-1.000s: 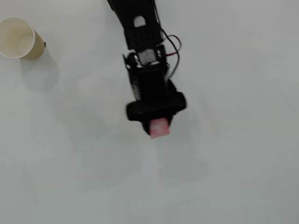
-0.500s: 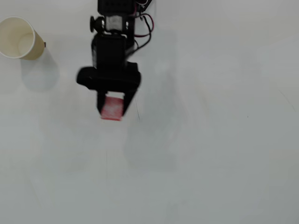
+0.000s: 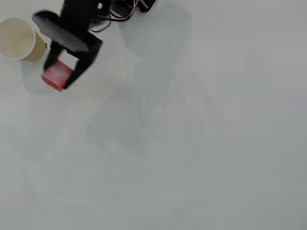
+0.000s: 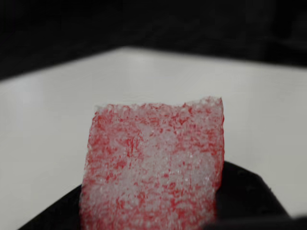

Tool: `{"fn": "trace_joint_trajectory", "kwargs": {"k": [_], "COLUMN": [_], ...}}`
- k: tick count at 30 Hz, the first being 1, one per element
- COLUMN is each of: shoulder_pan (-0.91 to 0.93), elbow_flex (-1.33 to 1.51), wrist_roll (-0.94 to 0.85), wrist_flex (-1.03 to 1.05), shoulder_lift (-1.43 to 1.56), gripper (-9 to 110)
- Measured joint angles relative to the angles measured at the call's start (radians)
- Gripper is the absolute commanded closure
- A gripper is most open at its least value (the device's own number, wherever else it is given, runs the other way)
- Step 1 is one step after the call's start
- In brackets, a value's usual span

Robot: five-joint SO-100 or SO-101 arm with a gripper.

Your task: Pick up the cube and drop it in the cup.

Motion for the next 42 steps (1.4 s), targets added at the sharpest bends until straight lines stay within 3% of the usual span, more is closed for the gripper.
{"fn": "trace_joint_trajectory", "kwargs": {"k": [8, 25, 42], "shoulder_pan": [0.222, 0.518, 0.592], "elbow_flex": [0.129, 0.192, 0.249], "wrist_roll": [0.000, 0.000, 0.000], "wrist_flex": [-0.003, -0.003, -0.120], "shoulder_lift": [0.137, 0.314, 0.241], "gripper": [95, 96, 96]}}
